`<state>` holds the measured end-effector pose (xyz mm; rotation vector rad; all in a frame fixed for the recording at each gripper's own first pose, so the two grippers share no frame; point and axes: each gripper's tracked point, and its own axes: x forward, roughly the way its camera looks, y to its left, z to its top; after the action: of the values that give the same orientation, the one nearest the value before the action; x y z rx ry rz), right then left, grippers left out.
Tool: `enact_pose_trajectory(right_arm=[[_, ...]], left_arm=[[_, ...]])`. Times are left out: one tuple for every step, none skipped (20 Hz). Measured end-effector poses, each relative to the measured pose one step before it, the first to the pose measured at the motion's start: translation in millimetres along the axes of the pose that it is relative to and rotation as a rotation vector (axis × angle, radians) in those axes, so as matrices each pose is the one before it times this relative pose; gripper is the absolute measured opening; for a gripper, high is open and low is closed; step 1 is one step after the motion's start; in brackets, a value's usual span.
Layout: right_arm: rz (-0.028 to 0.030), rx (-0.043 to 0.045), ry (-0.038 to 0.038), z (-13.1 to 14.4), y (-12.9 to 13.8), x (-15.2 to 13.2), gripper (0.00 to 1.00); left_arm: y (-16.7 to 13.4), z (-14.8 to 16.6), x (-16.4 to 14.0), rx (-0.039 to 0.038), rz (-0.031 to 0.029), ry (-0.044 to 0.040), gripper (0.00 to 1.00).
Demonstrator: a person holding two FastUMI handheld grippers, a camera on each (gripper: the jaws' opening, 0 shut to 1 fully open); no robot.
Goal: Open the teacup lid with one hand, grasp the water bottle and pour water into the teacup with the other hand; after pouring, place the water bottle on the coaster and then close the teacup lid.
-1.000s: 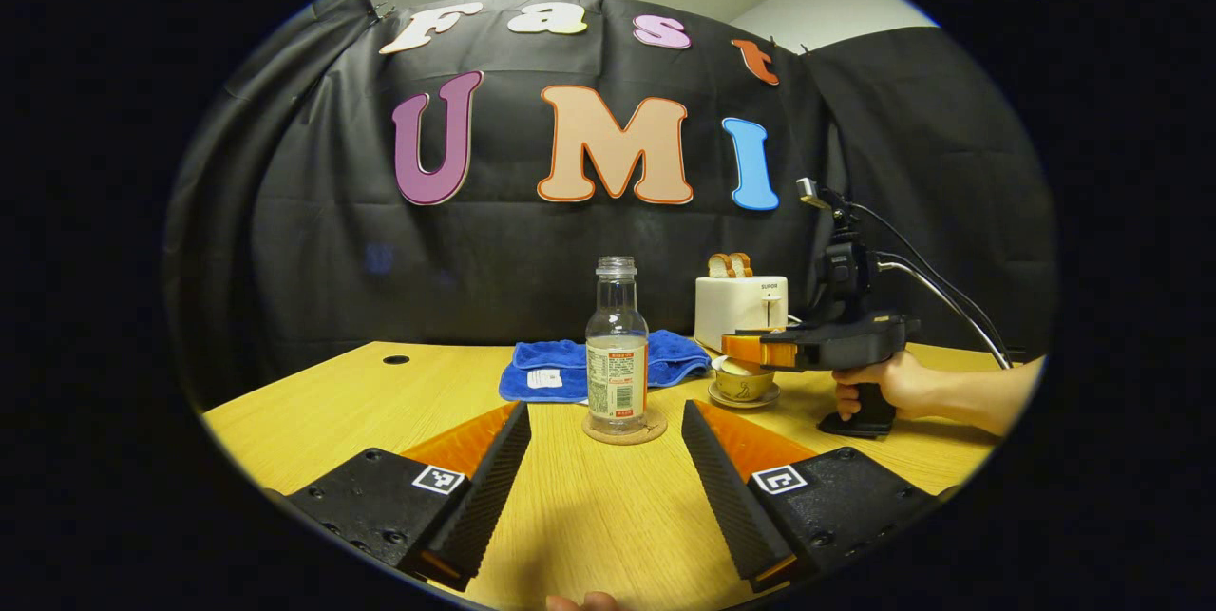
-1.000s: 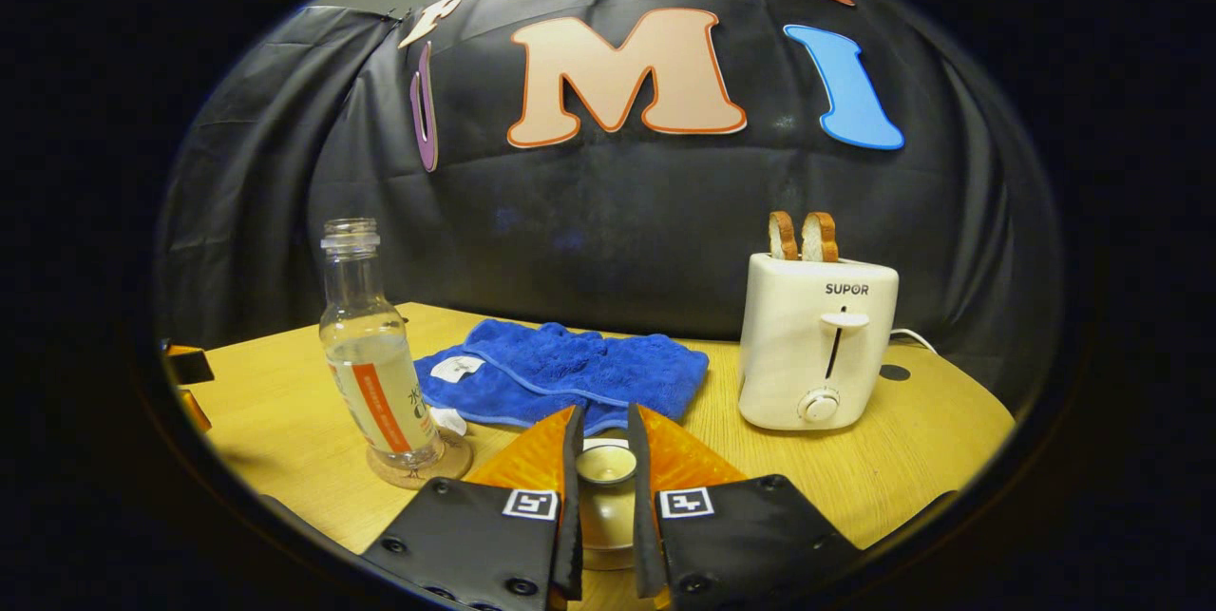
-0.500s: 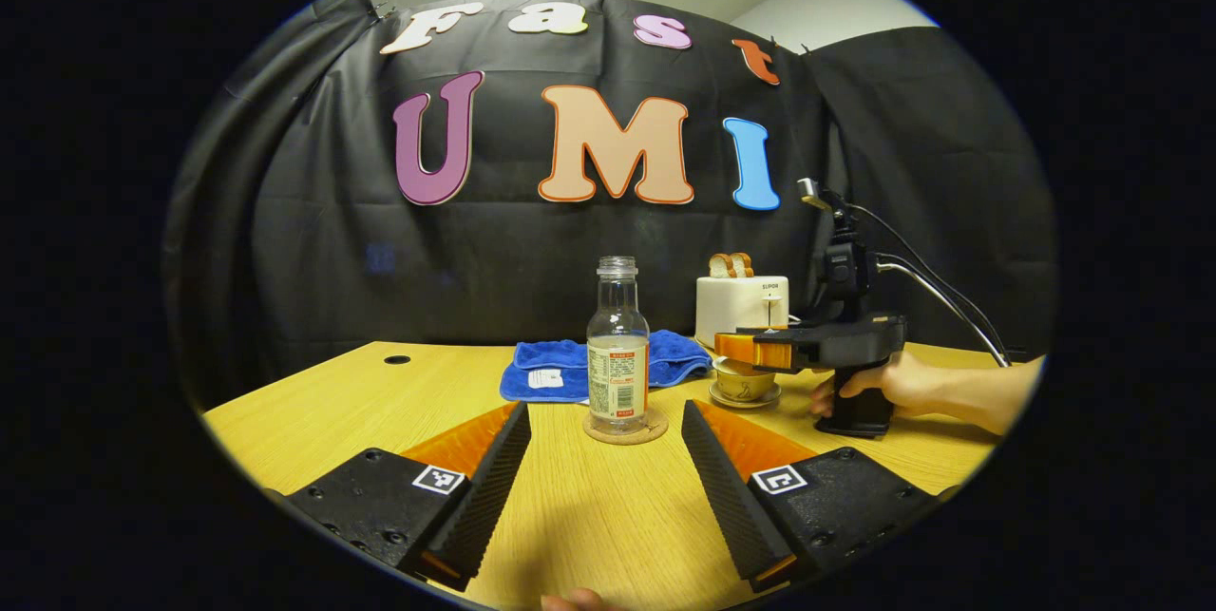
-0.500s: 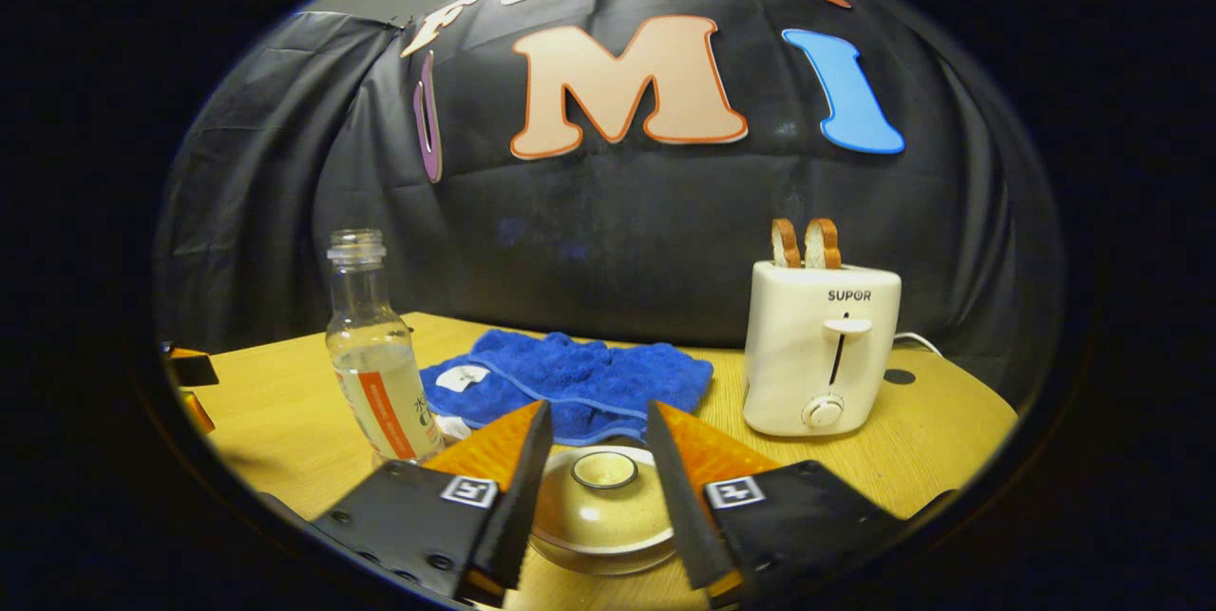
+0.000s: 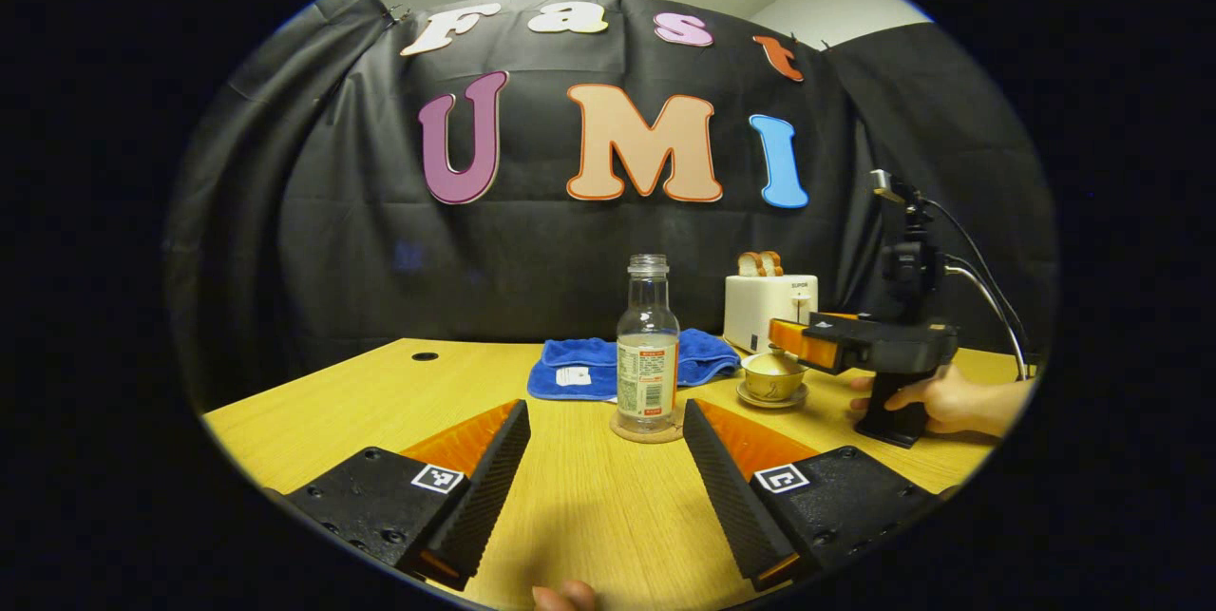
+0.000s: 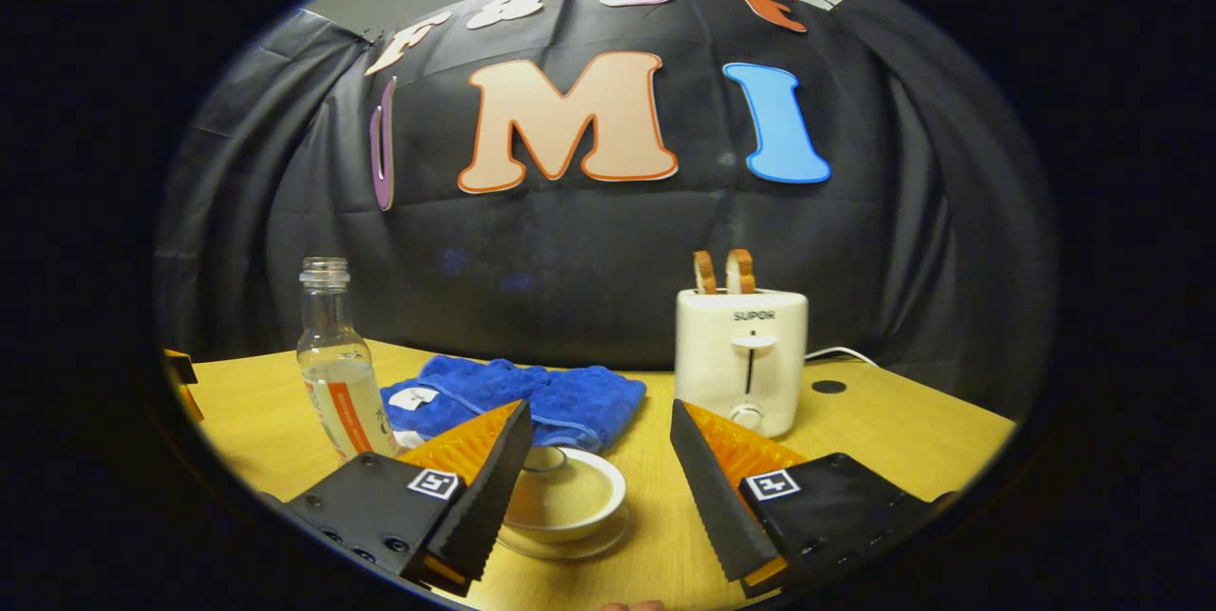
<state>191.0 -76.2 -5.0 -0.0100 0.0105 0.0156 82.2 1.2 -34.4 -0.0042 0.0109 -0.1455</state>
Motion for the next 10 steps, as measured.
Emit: enact_pose_trajectory(right_arm=[[-0.01133,0.0,0.00218,-0.78,-4.97,-14.01,0.89],[-0.0121,-0.002,-0.00241,1.68,-5.29,-15.8,0.96],[-0.00791,0.00167,-0.00302,1.35,-4.38,-17.28,0.89],[-0.0066,-0.00007,-0.00135,-0.23,-2.37,-12.57,0.93],[-0.01028,0.0012,-0.00118,0.34,-2.79,-13.14,0.93],[-0.0056,0.00043,-0.0008,0.5,-0.71,-12.57,0.93],[-0.00111,-0.00131,-0.00134,1.18,1.22,-13.3,0.91],[0.00058,0.00015,0.00532,-1.39,1.93,-14.29,0.89],[-0.0205,-0.00027,-0.0065,1.73,-2.01,-15.22,0.91],[-0.02911,-0.00016,-0.0051,3.32,-7.33,-14.34,0.92]], left_arm=[[6.17,-0.63,-1.6,0.00007,0.0342,-0.00105,0.95],[3.32,-0.46,-0.88,0.00066,0.03684,0.0028,0.95],[-4.58,1.25,-0.45,0.00015,-0.0025,-0.00319,0.95],[-6.59,-0.65,-1.42,-0.0009,-0.00618,0.00144,0.95],[-5.46,0.71,-1.11,0.00056,-0.00313,-0.001,0.95],[-6.58,-0.79,-1.46,0.00021,-0.00391,0.00137,0.95],[-7.91,0.55,-2.13,0.00136,-0.00592,-0.00188,0.95],[-8.04,0.75,-2.91,-0.00053,-0.00566,-0.00301,0.95],[-7.75,-0.02,-3.81,0.00244,-0.00329,0.00342,0.95],[-4.12,0.69,-3.82,-0.00151,0.01061,-0.00185,0.95]])
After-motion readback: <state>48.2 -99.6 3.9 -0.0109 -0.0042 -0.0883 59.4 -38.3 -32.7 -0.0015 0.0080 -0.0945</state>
